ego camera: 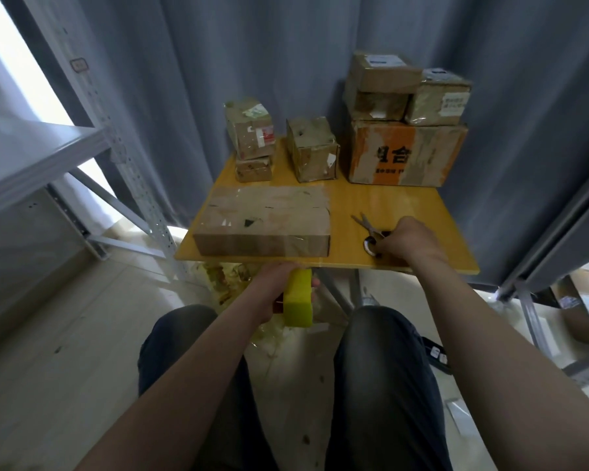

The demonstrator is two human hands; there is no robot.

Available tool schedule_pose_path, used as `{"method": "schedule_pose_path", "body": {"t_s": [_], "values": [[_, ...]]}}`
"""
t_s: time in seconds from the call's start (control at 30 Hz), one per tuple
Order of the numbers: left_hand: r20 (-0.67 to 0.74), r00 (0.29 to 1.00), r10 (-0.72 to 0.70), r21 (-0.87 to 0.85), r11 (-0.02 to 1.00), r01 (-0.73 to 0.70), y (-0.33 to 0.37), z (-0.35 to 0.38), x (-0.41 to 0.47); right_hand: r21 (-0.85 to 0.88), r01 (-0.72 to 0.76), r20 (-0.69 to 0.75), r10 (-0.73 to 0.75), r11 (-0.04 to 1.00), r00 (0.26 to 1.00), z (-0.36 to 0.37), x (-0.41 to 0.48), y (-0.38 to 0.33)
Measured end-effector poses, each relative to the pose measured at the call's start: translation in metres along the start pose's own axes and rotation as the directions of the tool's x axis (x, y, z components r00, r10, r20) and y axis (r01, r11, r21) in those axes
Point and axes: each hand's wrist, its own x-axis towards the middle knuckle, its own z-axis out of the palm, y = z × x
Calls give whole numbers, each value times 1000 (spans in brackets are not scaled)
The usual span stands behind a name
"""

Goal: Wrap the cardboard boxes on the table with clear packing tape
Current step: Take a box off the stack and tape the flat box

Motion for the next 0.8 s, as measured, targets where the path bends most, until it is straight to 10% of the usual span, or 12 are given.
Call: {"method": "schedule_pose_path", "body": {"t_s": [0.13, 0.23, 0.4, 0.53, 0.8], "values": [[3, 1000, -17, -85, 996, 17, 1, 1, -4, -27, -1, -25, 0, 1000, 1000, -6, -13, 5], [3, 1000, -26, -93, 995, 26, 2, 4, -6, 274, -6, 38, -4, 962, 999, -6, -17, 7], [-4, 999, -39, -109, 993, 38, 5, 5, -9, 854, -59, 310, -414, 517, 856, -18, -43, 1], [0, 1000, -21, -120, 993, 21, 3, 4, -8, 620, -37, 709, -539, 784, 456, -25, -40, 4], [7, 1000, 20, -151, 988, -19, -1, 0, -6, 258, 145, 763, -294, 955, 576, -26, -22, -12]]}}
